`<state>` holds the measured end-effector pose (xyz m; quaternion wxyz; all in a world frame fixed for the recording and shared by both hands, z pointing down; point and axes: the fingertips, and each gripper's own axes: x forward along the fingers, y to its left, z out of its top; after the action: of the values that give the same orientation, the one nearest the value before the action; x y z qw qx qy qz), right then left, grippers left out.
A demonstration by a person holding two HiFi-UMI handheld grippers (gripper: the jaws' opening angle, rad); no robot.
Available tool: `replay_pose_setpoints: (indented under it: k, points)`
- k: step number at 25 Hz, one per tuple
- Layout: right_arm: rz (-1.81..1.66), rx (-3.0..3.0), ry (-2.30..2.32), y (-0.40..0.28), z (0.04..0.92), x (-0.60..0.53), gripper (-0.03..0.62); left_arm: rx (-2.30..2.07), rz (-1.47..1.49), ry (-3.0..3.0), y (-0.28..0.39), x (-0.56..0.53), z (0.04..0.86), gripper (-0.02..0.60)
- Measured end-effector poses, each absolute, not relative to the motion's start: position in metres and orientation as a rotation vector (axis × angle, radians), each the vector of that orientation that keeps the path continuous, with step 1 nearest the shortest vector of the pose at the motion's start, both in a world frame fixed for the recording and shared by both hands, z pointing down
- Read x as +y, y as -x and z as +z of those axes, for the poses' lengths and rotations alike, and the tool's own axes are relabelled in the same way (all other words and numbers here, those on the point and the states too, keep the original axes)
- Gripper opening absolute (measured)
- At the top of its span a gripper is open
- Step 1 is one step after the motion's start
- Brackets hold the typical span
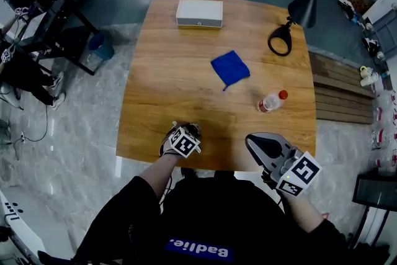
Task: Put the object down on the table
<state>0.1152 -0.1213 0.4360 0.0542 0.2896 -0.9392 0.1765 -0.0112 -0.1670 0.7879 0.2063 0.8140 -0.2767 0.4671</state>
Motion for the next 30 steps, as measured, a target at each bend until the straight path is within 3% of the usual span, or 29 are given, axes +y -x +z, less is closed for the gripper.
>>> replay_pose_setpoints:
  k: [15, 28, 30]
  points:
    - [0.517, -2.857, -0.898, -0.109, 0.431, -0.123, 0.005, -0.735, 1.229, -2.362, 0.007, -0.167, 0.766, 0.301]
    - [0.484, -2.898, -0.886, -0.076, 0.421, -0.121, 0.005, -0.88, 0.733, -2.64, 0.014, -0.155, 0.593, 0.298]
    - [0.479, -2.906, -0.881, -0.071, 0.42, -0.12, 0.005, -0.877, 0.66, -2.691, 0.009, -0.15, 0.562, 0.273]
